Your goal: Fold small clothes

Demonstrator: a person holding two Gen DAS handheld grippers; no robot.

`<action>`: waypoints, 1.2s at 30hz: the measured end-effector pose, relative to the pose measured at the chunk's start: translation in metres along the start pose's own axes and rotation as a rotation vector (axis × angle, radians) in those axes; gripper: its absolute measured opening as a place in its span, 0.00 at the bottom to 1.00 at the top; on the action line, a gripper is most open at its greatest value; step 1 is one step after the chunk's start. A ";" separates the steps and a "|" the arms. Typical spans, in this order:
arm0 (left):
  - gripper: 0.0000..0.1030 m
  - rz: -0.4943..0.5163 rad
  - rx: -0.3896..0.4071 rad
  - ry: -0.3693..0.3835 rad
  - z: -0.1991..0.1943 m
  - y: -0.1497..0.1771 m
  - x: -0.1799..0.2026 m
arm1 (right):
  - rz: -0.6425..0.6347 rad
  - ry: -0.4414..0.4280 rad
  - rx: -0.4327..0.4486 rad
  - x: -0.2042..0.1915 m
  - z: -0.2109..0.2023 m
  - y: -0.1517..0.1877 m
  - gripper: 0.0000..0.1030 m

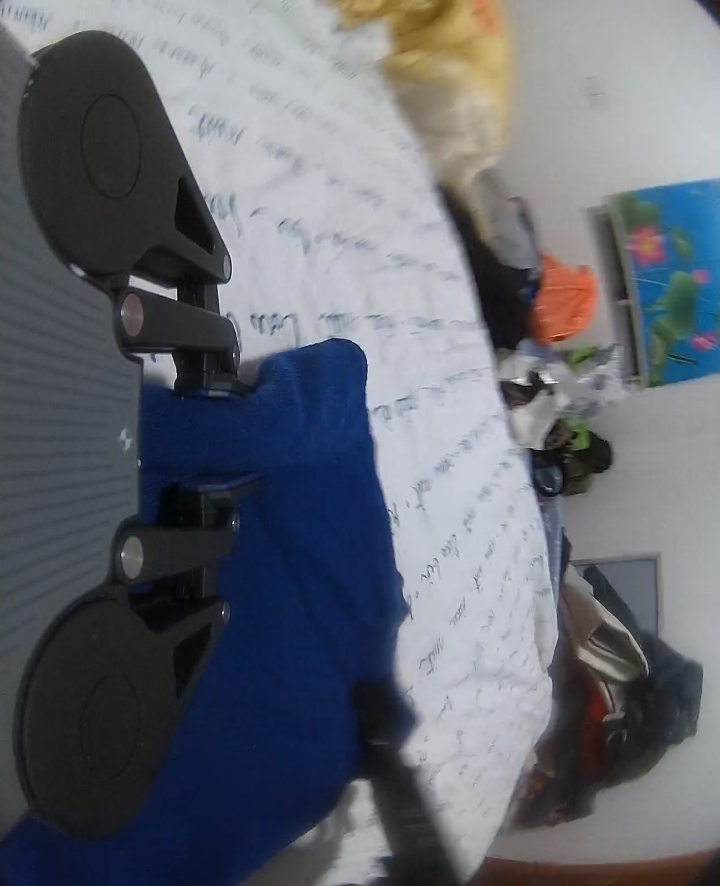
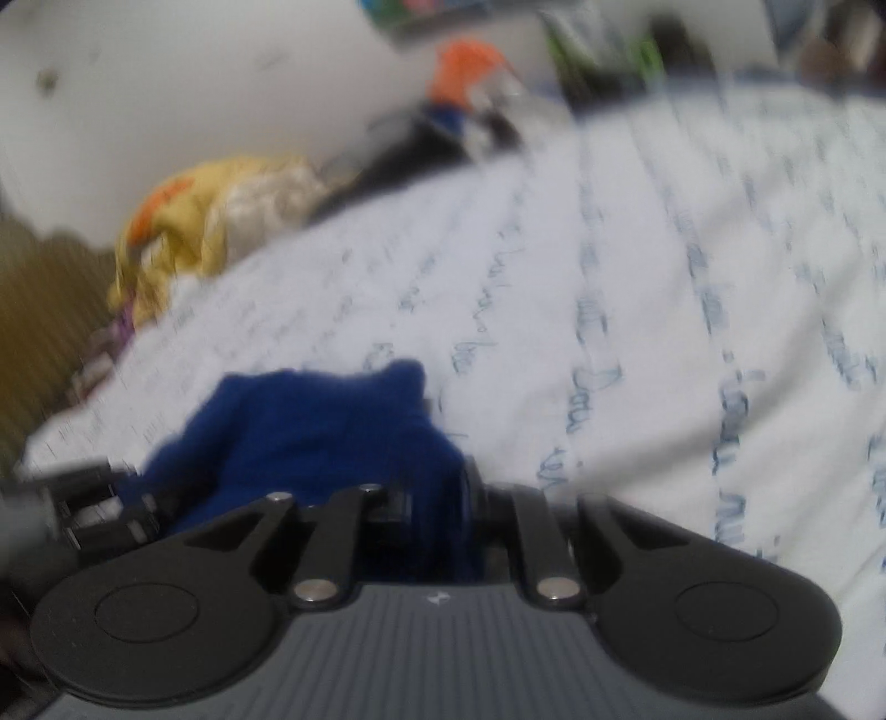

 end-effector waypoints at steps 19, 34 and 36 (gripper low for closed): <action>0.51 -0.261 -0.182 0.167 -0.089 0.065 0.002 | -0.109 -0.057 -0.096 -0.047 -0.083 0.091 0.23; 0.52 -0.243 -0.148 0.138 -0.091 0.068 0.004 | -0.229 -0.031 -0.020 -0.118 -0.057 0.082 0.71; 0.52 -0.226 -0.132 0.133 -0.093 0.070 0.004 | -0.352 -0.009 0.007 -0.113 -0.044 0.101 0.71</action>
Point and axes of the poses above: each gripper's, at about its wrist camera, not at the fingertips, and z roughly the way its jaws point, x to its right, y to its underside, the point moved 5 cm from there along z, roughly the way its jaws point, and after that the axes turned 2 degrees about -z, right-handed, at the moved point
